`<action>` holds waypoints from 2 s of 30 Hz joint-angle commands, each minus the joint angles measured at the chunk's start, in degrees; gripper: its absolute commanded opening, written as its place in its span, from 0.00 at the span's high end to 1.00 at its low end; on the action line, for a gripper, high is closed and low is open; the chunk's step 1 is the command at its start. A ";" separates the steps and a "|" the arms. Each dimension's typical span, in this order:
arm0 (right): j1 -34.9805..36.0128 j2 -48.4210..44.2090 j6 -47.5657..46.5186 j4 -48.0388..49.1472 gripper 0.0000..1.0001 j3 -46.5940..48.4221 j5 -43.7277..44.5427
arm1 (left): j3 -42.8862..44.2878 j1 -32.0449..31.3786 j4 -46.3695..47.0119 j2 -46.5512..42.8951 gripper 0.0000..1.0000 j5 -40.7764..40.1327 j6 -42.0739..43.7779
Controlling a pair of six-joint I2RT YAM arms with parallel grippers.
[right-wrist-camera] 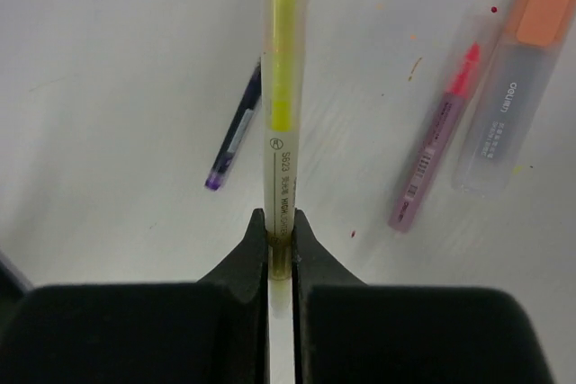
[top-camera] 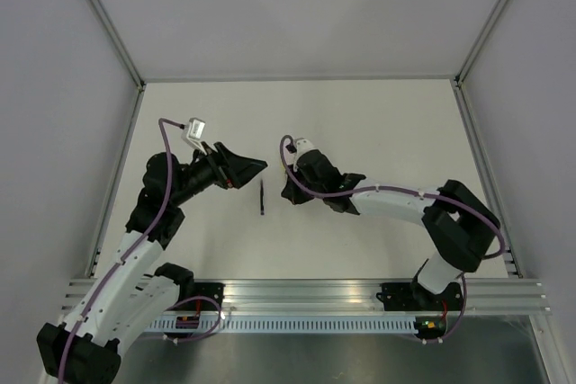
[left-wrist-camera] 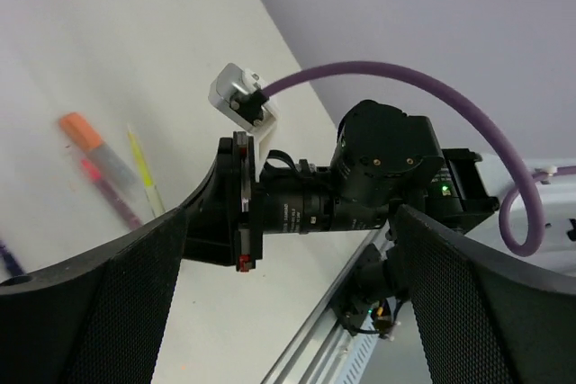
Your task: Insert the pens into the pen caps
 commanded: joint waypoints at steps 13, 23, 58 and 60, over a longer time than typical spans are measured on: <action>0.36 23.91 19.77 -17.94 0.85 20.74 11.51 | -16.38 -0.05 -5.78 -14.49 0.00 -28.86 8.80; 0.89 22.16 21.79 -22.78 0.72 21.45 14.25 | -16.48 -0.05 -7.09 -14.59 0.00 -29.14 9.24; 0.10 -42.07 7.47 -6.27 0.02 -15.37 22.42 | -14.28 -0.14 -2.08 -19.50 0.00 -5.41 13.02; 0.19 -43.31 7.20 -5.38 0.02 -16.69 22.94 | -14.46 -0.14 -1.91 -19.68 0.00 -5.06 12.75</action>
